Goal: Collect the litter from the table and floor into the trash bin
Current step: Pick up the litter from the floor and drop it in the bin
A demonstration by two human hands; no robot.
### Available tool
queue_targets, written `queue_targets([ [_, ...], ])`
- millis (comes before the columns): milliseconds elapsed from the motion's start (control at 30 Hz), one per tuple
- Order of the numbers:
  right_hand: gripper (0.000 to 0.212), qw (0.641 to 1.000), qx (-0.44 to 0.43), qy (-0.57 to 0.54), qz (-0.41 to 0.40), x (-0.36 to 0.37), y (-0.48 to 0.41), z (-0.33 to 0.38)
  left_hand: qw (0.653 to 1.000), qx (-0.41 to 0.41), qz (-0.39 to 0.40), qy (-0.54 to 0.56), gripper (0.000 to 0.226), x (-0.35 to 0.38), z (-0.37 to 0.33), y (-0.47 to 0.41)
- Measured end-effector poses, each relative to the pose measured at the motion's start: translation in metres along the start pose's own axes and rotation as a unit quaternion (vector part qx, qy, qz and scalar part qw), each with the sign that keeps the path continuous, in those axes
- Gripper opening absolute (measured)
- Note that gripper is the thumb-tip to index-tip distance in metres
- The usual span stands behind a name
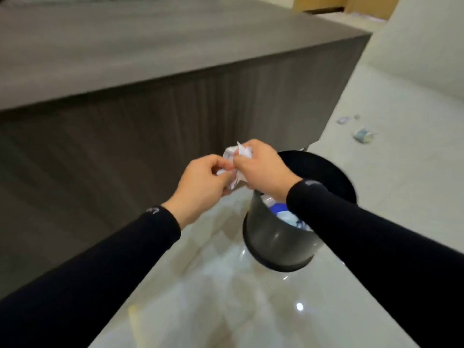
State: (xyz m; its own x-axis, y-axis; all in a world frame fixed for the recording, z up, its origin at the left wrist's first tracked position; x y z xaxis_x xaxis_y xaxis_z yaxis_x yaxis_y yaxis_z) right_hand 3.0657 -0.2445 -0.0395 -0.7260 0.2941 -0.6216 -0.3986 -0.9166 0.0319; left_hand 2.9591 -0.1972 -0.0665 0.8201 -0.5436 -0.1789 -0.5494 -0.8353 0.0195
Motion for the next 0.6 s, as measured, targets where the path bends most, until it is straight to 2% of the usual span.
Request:
queue_targets([
  [67, 0.028, 0.998, 0.028, -0.005, -0.048, -0.051, 0.005, 0.001, 0.999, 0.015, 0.034, 0.0, 0.011, 0.03, -0.037, -0.01],
  [167, 0.042, 0.994, 0.096, -0.019, -0.048, -0.088, 0.017, -0.03, 0.996, -0.014, 0.085, -0.023, 0.019, 0.08, -0.05, -0.014],
  [267, 0.032, 0.984, 0.173, -0.006, -0.04, -0.094, 0.027, -0.078, 0.991, -0.06, 0.111, -0.049, 0.02, 0.115, -0.029, -0.014],
  [367, 0.025, 0.977, 0.212, 0.021, -0.011, -0.086, 0.035, -0.115, 0.983, -0.082, 0.144, -0.078, 0.012, 0.13, -0.005, -0.012],
  [433, 0.024, 0.974, 0.223, 0.027, 0.013, -0.081, 0.042, -0.132, 0.981, -0.091, 0.146, -0.095, 0.028, 0.129, 0.007, -0.012],
  [500, 0.042, 0.971, 0.223, 0.075, -0.038, -0.091, 0.048, -0.145, 0.984, -0.097, 0.125, -0.087, 0.034, 0.122, 0.016, -0.012],
  [567, 0.045, 0.953, 0.227, 0.141, -0.141, -0.108, 0.06, -0.155, 0.988, -0.085, 0.092, -0.087, 0.03, 0.113, 0.021, -0.013],
  [600, 0.049, 0.938, 0.262, 0.139, -0.182, -0.114, 0.069, -0.162, 0.99, -0.075, 0.076, -0.09, 0.028, 0.109, 0.023, -0.014],
])
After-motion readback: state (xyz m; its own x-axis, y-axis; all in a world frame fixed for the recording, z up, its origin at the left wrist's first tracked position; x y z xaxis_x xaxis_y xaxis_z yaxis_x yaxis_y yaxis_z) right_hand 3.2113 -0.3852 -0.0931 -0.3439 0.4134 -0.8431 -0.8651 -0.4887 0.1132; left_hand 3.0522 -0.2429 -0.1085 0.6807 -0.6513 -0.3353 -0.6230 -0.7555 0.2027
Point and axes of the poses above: each hand's wrist, its own y-axis away from the middle knuckle, its own x-axis out of the palm, z = x × y, the point moved 6 cm from there along -y, towards the middle knuckle, and after that the axes turned 7 degrees about y, right-handed, at the moved point
